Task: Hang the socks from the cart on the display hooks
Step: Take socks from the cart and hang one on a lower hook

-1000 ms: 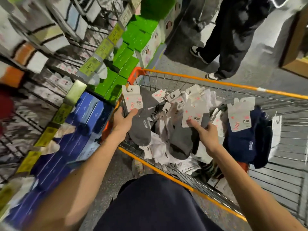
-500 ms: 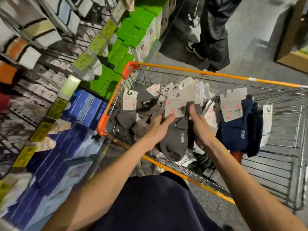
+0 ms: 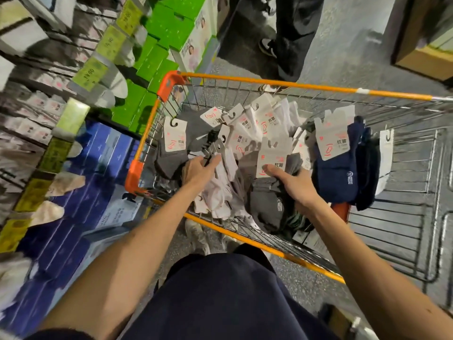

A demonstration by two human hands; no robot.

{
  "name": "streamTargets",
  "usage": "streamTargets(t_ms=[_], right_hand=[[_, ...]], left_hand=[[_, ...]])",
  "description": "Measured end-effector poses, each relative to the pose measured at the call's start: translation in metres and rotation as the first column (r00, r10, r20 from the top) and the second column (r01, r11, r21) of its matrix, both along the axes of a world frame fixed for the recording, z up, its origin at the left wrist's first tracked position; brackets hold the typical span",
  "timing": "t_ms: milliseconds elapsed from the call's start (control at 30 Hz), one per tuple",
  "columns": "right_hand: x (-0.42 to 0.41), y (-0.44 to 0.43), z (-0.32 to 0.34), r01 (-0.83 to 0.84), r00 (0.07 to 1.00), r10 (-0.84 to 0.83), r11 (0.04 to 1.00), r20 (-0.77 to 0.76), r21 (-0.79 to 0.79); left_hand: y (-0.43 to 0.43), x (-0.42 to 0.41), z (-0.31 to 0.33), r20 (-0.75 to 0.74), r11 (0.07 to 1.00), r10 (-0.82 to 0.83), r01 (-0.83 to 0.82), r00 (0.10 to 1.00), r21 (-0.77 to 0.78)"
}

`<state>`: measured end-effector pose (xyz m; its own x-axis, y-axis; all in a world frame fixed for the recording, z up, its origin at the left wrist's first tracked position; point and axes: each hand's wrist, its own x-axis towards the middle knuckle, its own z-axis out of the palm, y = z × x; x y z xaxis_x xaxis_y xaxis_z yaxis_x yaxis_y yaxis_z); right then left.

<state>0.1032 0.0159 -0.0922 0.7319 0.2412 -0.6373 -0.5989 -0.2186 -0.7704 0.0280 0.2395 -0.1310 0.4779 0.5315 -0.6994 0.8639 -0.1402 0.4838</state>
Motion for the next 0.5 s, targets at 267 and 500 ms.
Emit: streamTargets(t_ms=[267, 500], right_hand=[[-0.007, -0.003, -0.012, -0.053, 0.998, 0.051, 0.997, -0.029, -0.050], [-0.013, 0.003, -0.001, -0.076, 0.997, 0.077, 0.996, 0.004, -0.040]], left_hand=[[-0.011, 0.021, -0.015, -0.087, 0.985, -0.133, 0.142, 0.987, 0.101], [-0.013, -0.011, -0.013, 0.149, 0.962, 0.103, -0.136, 0.984, 0.238]])
